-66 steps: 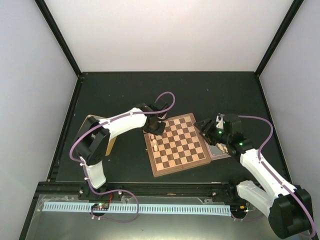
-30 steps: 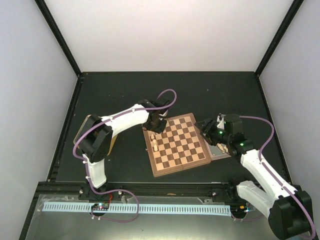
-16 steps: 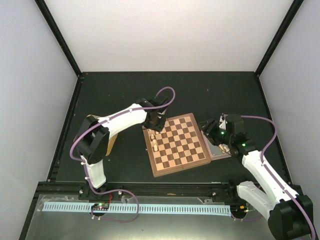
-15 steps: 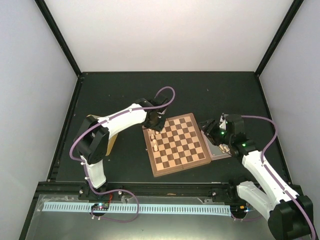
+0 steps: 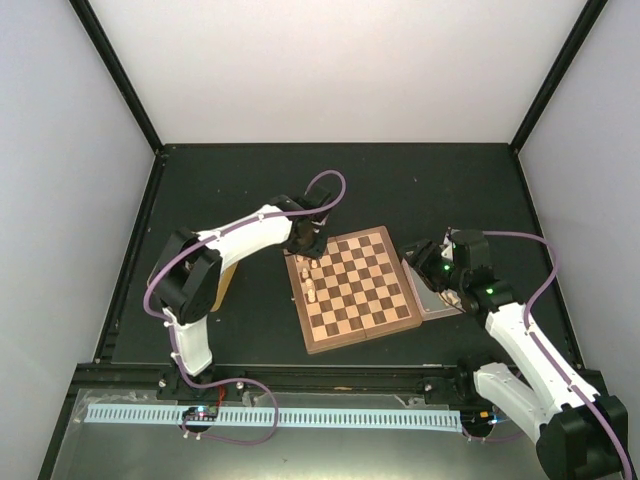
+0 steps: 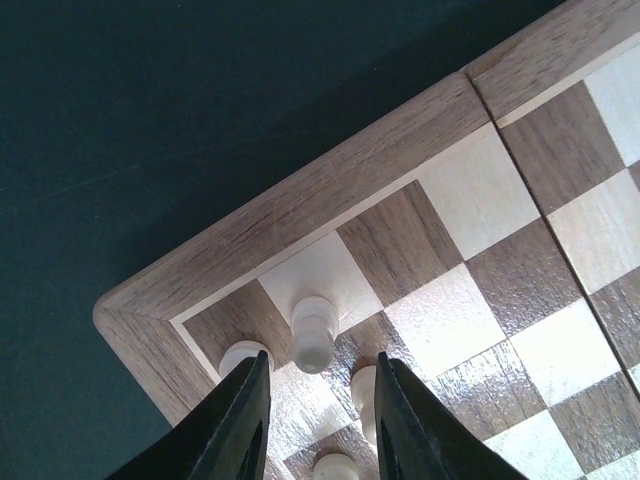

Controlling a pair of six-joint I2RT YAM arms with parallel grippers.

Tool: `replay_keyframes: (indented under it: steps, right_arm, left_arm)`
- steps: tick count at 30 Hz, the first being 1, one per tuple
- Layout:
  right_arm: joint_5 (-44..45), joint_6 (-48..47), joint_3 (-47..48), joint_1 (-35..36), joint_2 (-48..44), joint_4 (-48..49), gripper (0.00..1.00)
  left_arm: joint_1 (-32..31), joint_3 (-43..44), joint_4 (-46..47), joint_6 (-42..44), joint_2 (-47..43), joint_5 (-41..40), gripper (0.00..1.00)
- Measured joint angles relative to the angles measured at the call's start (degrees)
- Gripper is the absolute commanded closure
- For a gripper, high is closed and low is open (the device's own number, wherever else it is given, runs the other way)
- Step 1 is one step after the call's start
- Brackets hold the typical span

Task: Set up the chess pieces on the board
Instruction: Adjust the chess piece on the chessboard.

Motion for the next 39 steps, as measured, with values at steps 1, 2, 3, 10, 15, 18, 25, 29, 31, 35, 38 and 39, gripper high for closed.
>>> replay_keyframes:
  steps: [1,2,3,10,15,18,25,29,31,35,38,39]
  right_arm:
    - [0.1,-0.1,0.0,0.0,0.0,0.0,0.34]
    - [0.1,-0.2,0.0,0.0,0.0,0.0,0.34]
    - [0.1,-0.2,0.0,0.0,0.0,0.0,0.34]
    - [0.1,-0.2,0.0,0.0,0.0,0.0,0.34]
    - [0.2,-0.3,0.0,0.0,0.0,0.0,0.34]
    - [0.2,-0.4,0.0,0.0,0.0,0.0,0.34]
    - [0.2,-0.4,0.0,0.0,0.0,-0.1,0.34]
    - [0.2,-0.4,0.0,0.0,0.0,-0.1,0.34]
    - [0.2,-0.4,0.0,0.0,0.0,-0.1,0.34]
    - [0.2,-0.4,0.0,0.0,0.0,-0.1,0.34]
    - [0.2,-0.4,0.0,0.0,0.0,-0.2,0.34]
    - [0.2,-0.4,0.0,0.0,0.0,-0.2,0.34]
  left_arm:
    - [0.0,0.0,0.0,0.0,0.3,0.0,0.71]
    - [0.0,0.0,0.0,0.0,0.6,0.0,0.72]
    - [0.0,0.0,0.0,0.0,0.7,0.0,0.73]
    - [0.1,0.0,0.2,0.0,1.8,0.0,0.82]
    - [0.2,0.1,0.2,-0.1,2.1,0.0,0.88]
    - [0.2,0.3,0.2,-0.1,2.2,0.0,0.90]
    - [0.3,1.9,0.3,0.0,3.3,-0.1,0.90]
    - [0.3,2.3,0.3,0.0,3.7,-0.2,0.88]
    - [0.3,2.3,0.3,0.1,3.7,-0.3,0.84]
    - [0.3,2.3,0.0,0.3,3.7,-0.5,0.74]
    - [0.3,2.3,-0.2,0.3,3.5,-0.5,0.71]
    - [0.3,2.3,-0.2,0.3,3.4,-0.4,0.71]
